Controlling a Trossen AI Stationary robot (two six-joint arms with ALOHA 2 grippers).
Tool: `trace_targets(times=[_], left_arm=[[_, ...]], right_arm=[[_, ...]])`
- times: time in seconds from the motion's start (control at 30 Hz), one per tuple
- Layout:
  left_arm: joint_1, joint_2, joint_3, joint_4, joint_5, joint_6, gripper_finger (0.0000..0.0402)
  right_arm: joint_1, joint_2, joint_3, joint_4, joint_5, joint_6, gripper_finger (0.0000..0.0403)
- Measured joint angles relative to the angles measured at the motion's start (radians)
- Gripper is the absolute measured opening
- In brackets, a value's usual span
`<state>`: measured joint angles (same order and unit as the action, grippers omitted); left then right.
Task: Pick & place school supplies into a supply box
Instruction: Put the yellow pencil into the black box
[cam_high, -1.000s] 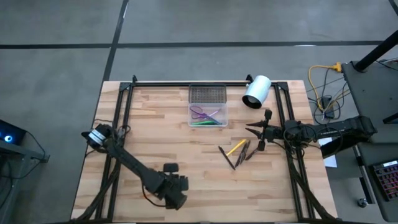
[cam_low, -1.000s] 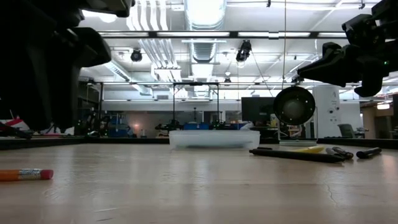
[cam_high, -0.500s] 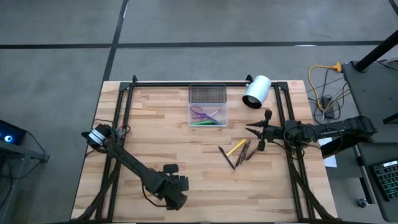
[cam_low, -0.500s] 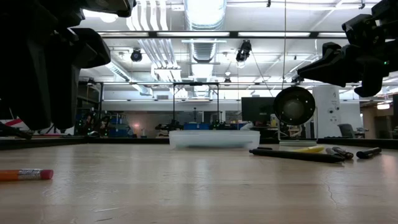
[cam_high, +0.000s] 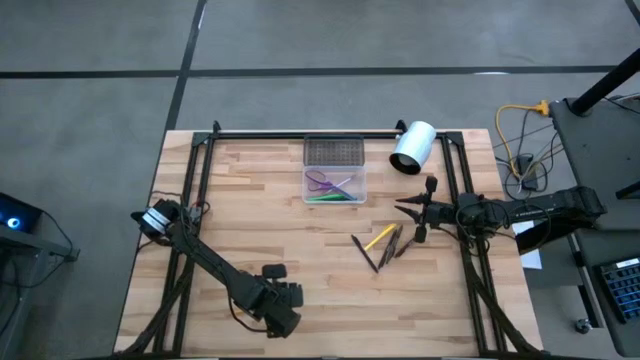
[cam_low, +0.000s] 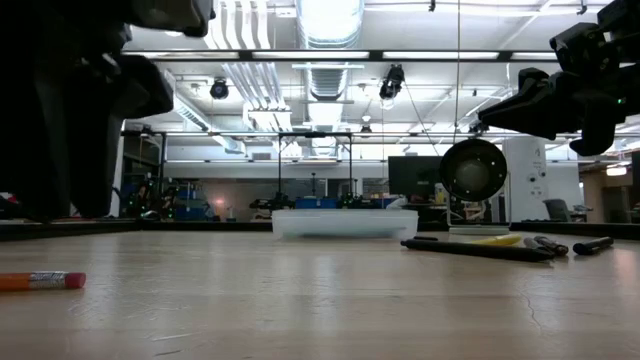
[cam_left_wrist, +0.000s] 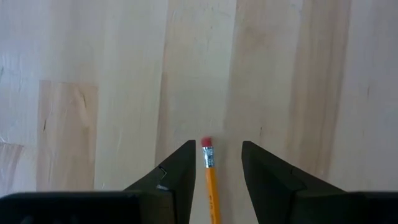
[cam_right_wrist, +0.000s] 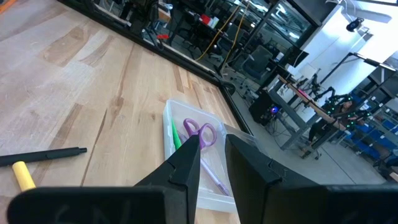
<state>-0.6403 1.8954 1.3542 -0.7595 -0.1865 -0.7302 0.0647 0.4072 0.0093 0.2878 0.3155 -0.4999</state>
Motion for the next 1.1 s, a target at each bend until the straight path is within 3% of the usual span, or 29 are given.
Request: trace_targets(times=[0.67,1.1], left_arm=[[0.008,-0.001,-0.153,0.162,0.031,-0.047,0.0114],[0.013,-0.002,-0.167,0.188,0.031,-0.031,0.0104]], right_arm=[[0.000,0.000,0.000,0.000,0.000,0.000,0.0068],[0.000,0.000,0.000,0.000,0.000,0.000,0.0068]])
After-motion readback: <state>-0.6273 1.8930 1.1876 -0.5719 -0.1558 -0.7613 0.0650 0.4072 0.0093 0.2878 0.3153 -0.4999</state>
